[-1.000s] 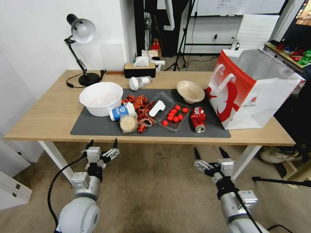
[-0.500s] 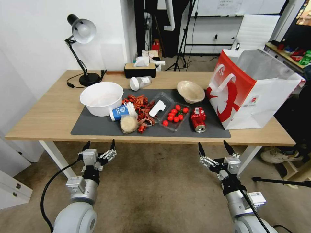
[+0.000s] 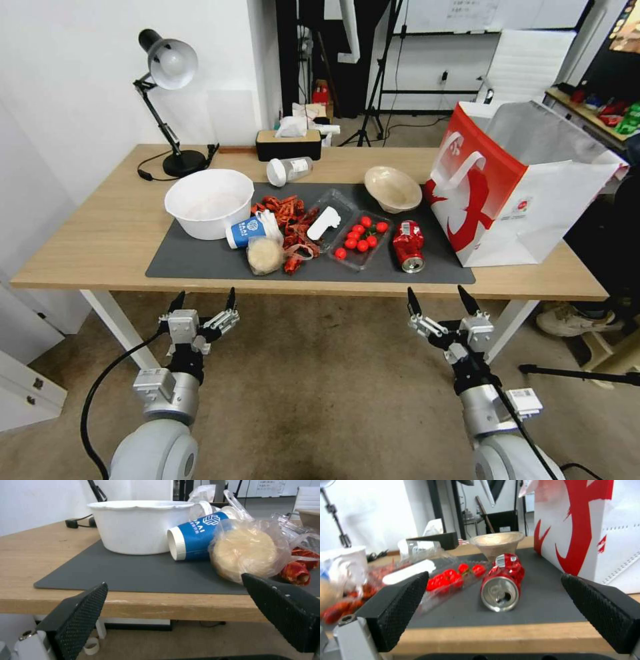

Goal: Pick up the trash from the table and place it into the takeout bag.

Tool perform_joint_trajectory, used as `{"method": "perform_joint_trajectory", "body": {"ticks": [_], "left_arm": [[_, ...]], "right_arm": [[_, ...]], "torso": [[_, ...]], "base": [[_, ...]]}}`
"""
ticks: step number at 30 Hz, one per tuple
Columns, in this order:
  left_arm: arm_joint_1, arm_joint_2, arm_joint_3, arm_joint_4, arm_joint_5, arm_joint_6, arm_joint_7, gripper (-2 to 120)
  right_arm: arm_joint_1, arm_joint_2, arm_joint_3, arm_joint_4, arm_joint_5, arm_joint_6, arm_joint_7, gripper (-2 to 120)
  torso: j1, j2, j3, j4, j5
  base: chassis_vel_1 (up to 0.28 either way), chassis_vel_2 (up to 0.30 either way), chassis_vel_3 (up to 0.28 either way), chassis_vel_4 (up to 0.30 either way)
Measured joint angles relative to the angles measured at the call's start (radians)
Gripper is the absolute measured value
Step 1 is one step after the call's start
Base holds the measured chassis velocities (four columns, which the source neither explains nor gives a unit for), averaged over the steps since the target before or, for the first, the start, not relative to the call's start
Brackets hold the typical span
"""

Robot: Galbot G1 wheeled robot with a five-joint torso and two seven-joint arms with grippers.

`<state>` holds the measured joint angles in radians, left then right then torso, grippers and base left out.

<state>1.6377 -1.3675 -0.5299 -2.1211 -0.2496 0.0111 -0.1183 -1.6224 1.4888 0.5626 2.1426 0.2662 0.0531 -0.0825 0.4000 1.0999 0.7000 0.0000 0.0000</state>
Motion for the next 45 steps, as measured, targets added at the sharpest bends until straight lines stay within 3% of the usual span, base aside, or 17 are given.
{"method": "perform_joint_trajectory", "body": {"ticks": [3, 6, 10, 24, 26, 35, 45], "left_arm": [[-0.004, 0.008, 0.004, 0.002, -0.004, 0.007, 0.001, 100], [-0.025, 0.026, 0.032, 0.016, -0.011, 0.018, 0.002, 100], [-0.035, 0.042, 0.055, 0.031, -0.016, 0.024, 0.002, 100], [-0.026, 0.041, 0.038, 0.022, -0.017, 0.024, 0.002, 100], [-0.026, 0.040, 0.032, 0.023, -0.019, 0.024, 0.002, 100], [-0.028, 0.032, 0.030, 0.032, -0.024, 0.023, 0.001, 100], [-0.027, 0.025, 0.022, 0.042, -0.024, 0.018, -0.001, 100]], "right_arm": [[0.071, -0.027, -0.032, -0.001, 0.069, -0.066, 0.073, 100], [0.100, -0.035, -0.036, -0.008, 0.088, -0.093, 0.106, 100], [0.157, -0.050, -0.062, -0.038, 0.090, -0.134, 0.161, 100], [0.382, -0.131, -0.154, -0.168, 0.129, -0.290, 0.344, 100], [0.426, -0.148, -0.173, -0.183, 0.140, -0.358, 0.389, 100], [0.515, -0.126, -0.234, -0.234, 0.167, -0.483, 0.493, 100], [0.540, -0.091, -0.257, -0.256, 0.173, -0.529, 0.538, 100]], "torso": [[0.000, 0.000, 0.000, 0.0007, 0.0002], [0.000, 0.000, 0.000, -0.0004, -0.0006], [0.000, 0.000, 0.000, -0.0001, 0.0000], [0.000, 0.000, 0.000, 0.0000, 0.0000], [0.000, 0.000, 0.000, 0.0000, -0.0001], [0.000, 0.000, 0.000, 0.0000, -0.0001], [0.000, 0.000, 0.000, 0.0000, -0.0001]], "base": [[0.000, 0.000, 0.000, 0.000], [0.000, 0.000, 0.000, 0.000], [0.000, 0.000, 0.000, 0.000], [0.000, 0.000, 0.000, 0.000], [0.000, 0.000, 0.000, 0.000], [0.000, 0.000, 0.000, 0.000], [0.000, 0.000, 0.000, 0.000]]}}
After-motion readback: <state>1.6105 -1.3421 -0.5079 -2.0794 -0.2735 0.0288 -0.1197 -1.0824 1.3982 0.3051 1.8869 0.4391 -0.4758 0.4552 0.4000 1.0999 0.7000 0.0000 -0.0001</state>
